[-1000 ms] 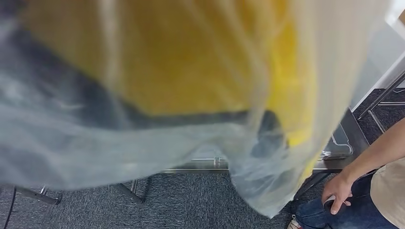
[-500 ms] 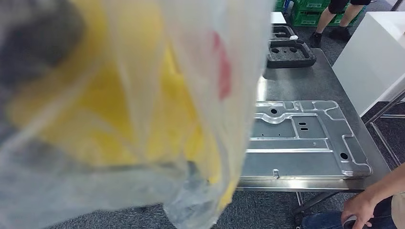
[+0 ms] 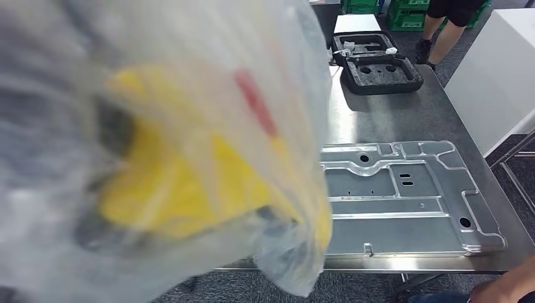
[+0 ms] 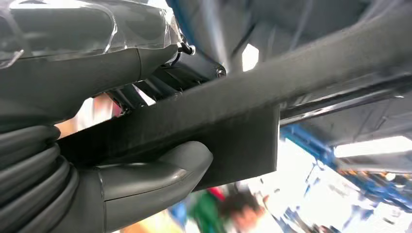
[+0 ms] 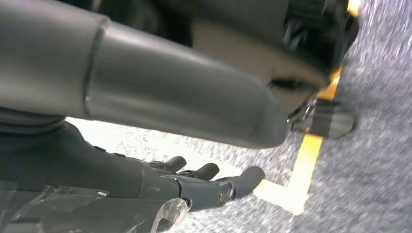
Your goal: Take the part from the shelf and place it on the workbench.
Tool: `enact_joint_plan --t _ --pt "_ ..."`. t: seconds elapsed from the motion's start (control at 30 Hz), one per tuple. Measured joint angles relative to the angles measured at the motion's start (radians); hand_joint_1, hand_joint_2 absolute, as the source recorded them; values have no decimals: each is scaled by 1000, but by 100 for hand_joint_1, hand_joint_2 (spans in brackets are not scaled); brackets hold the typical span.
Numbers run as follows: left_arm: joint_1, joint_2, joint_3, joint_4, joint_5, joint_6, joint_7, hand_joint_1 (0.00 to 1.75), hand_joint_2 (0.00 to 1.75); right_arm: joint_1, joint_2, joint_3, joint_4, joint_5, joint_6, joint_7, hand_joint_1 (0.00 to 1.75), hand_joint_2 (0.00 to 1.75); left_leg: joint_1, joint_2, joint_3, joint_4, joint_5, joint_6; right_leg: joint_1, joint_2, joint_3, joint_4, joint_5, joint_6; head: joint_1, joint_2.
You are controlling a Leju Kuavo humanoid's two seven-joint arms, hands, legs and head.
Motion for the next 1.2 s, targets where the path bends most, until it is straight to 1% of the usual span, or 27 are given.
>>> enact_joint_plan --t 0.03,0.07,0.1,0.13,0.17,0.2,0.23,0.27,0.3,0.37,0.43,0.5,0.53,0.57,0.6,0.63,0.7,0.73,0.77,0.87,0.93,0.97,1.03,1.07,1.1,1.13,1.2 --pt "-5 -7 -19 10 -75 -19 1 175 175 -3 4 1 0 5 1 3 0 0 8 0 -36 52 -19 -8 -3 1 2 0 -3 2 0 0" --pt "-7 -12 -37 19 -148 -44 -4 175 175 -5 8 2 0 11 4 5 0 0 15 0 -59 74 -23 -16 -6 2 4 0 -7 5 0 0" --pt "-9 -18 -53 26 -211 -70 -12 175 175 -7 12 3 0 17 7 8 0 0 21 1 -60 54 -3 -22 -10 4 9 0 -10 9 0 0" --pt "-15 -25 -71 34 -275 -95 -24 175 175 -10 17 4 0 22 9 11 0 0 27 1 -42 -6 38 -28 -14 6 15 0 -14 14 0 0" --pt "-24 -32 -89 41 -341 -120 -38 175 175 -12 22 6 0 26 12 13 0 0 32 2 -12 -90 88 -33 -17 8 21 0 -18 20 0 0" --pt "-36 -40 -109 48 -410 -143 -54 175 175 -15 26 8 0 30 13 14 0 0 32 4 17 -165 120 -35 -19 8 26 -1 -21 26 -1 0" --pt "-49 -49 -132 53 -486 -167 -73 175 175 -18 30 10 0 34 15 15 0 0 30 5 37 -217 137 -33 -19 8 28 -2 -24 32 -1 0" --pt "-60 -59 -157 57 -569 -192 -96 175 175 -21 34 12 0 38 16 17 0 0 26 5 46 -241 141 -27 -19 8 28 -4 -26 39 -2 0" --pt "-69 -68 -182 61 -648 -218 -119 175 175 -23 38 13 -1 42 18 18 0 0 21 4 48 -242 133 -20 -19 8 29 -7 -27 47 -2 0" --pt "-86 -87 -229 65 -766 -257 -157 175 175 -27 47 17 -1 49 20 21 0 0 19 3 57 -244 142 -2 -20 8 34 -7 -33 62 -2 0" --pt "-107 -106 -266 69 -827 -279 -181 175 175 -29 52 23 -2 55 22 22 0 0 19 3 68 -251 143 15 -18 5 10 53 -67 66 -1 0" --pt "-123 -125 -301 77 -859 -297 -202 87 175 -29 53 28 -2 59 25 23 0 0 14 3 74 -253 139 28 -12 3 -65 194 -127 62 -1 0" --pt "-126 -135 -320 84 -869 -309 -214 44 175 -29 54 30 -2 60 26 23 0 0 10 3 76 -252 136 33 -9 3 -104 260 -146 60 -1 0" --pt "-126 -145 -338 92 -873 -322 -226 0 175 -28 54 33 -2 61 28 24 0 0 6 2 79 -252 134 37 -6 3 -131 296 -148 57 0 0" --pt "-127 -157 -355 102 -874 -334 -235 0 175 -28 54 35 -2 61 29 25 0 0 2 1 82 -252 131 39 -3 3 -136 291 -130 54 0 0" --pt "-127 -169 -369 112 -867 -343 -240 0 175 -28 55 37 -2 61 29 25 0 0 -1 -1 87 -252 127 41 -1 3 -119 241 -95 49 0 0" --pt "-127 -191 -385 133 -826 -345 -237 0 175 -28 56 40 -2 61 30 26 0 0 -6 -4 95 -250 119 37 3 4 -53 92 -23 40 0 0" --pt "-125 -202 -391 144 -788 -341 -230 0 175 -28 58 42 -2 61 30 27 0 0 -10 -4 98 -249 115 34 4 4 -28 36 -1 36 0 0" --pt "-122 -211 -396 156 -737 -338 -221 0 131 -28 60 43 -2 61 30 27 0 0 -12 -4 98 -248 111 31 5 5 -14 7 7 33 0 0" --pt "-108 -238 -405 198 -547 -352 -183 0 0 -29 66 44 -2 60 30 28 0 0 -12 -4 96 -243 99 22 5 6 -12 -3 7 24 0 0" --pt "-102 -249 -406 221 -454 -365 -160 0 0 -29 69 45 -2 60 30 27 0 0 -7 -2 75 -196 70 10 1 6 -9 -5 6 18 -1 0" --pt "-102 -251 -406 230 -426 -369 -149 0 0 -29 70 45 -2 59 30 27 0 0 -3 -1 49 -141 44 2 -1 5 -8 -5 5 15 -1 0" --pt "-97 -254 -406 248 -387 -367 -131 0 0 -29 70 45 -2 56 30 25 0 0 6 0 -26 4 -13 -13 -1 4 -7 -5 3 12 -2 0" --pt "-93 -254 -406 257 -373 -364 -122 0 0 -28 69 45 -2 55 30 24 0 0 10 0 -55 54 -24 -16 -1 4 -6 -4 1 11 -2 0" --pt "-88 -254 -405 264 -362 -360 -112 0 0 -28 68 45 -2 54 30 23 0 0 12 0 -66 65 -16 -18 -1 4 -5 -4 0 11 -2 0" --pt "-86 -253 -403 270 -356 -353 -98 0 0 -27 68 45 -2 53 30 22 0 0 13 0 -54 31 10 -17 -1 4 -3 -4 -1 12 -2 0" --pt "-84 -246 -392 276 -343 -332 -64 0 0 -26 68 45 -2 51 28 21 0 0 11 1 13 -121 82 -7 0 4 2 -5 -3 14 -2 0"
